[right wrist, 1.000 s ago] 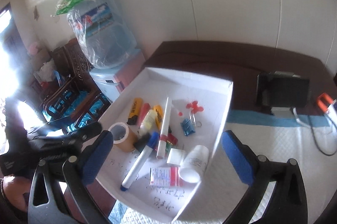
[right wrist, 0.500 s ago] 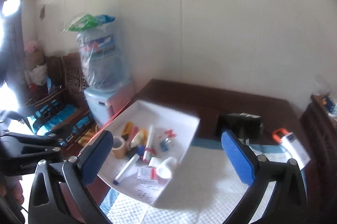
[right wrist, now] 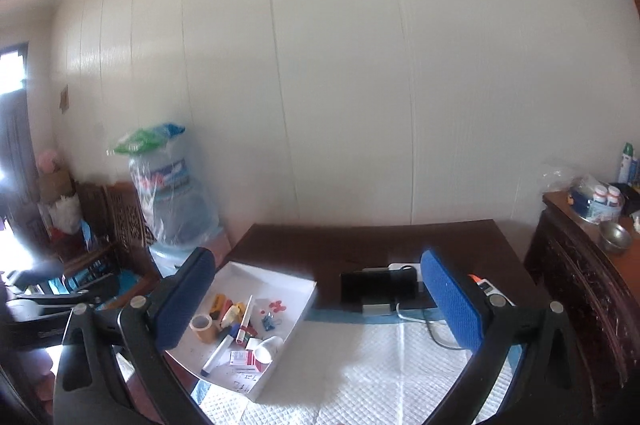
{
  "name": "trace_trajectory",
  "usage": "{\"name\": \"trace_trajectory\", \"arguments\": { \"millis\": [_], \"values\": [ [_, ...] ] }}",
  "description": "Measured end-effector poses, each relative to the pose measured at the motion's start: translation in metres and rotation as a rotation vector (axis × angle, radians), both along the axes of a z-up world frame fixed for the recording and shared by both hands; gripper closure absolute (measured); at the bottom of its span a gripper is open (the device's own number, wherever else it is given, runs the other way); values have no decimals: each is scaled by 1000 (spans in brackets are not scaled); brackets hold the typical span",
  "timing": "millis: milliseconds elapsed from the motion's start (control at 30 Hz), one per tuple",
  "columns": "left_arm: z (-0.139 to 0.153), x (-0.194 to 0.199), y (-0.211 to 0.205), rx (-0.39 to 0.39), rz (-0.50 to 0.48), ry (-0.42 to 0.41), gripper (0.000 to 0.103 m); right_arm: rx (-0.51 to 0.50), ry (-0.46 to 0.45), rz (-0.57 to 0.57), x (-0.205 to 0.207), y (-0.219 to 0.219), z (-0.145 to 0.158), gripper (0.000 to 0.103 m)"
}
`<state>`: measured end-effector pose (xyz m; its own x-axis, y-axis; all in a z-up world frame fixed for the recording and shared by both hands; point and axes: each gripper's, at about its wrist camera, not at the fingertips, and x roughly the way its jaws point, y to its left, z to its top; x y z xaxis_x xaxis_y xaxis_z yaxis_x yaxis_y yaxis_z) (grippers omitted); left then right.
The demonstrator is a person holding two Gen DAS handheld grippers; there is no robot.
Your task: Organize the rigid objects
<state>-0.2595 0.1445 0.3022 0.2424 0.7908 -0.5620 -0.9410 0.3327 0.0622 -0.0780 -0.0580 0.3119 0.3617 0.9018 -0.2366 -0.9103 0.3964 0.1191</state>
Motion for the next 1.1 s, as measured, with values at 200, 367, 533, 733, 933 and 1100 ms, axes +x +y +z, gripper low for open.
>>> {"name": "trace_trajectory", "arguments": {
  "millis": [200,367,533,733,933,1100],
  "values": [
    [-20,21,-29,-5,-75,65,0,-6,23,-51,22,-39,-14,0],
    [-49,29,-43,-90,-94,88,0,-6,147,-56,39,-62,-43,0],
    [-57,32,-48,-130,-106,77,0,-52,180,-40,37,-61,-55,0],
    [-55,26,-47,-127,-89,61,0,-63,153,-2,29,-61,-53,0],
    [-57,22,-43,-140,-84,61,0,-71,165,5,27,-61,-57,0],
    [-58,20,-41,-140,-89,55,0,-78,168,9,26,-59,-58,0]
  ]
}}
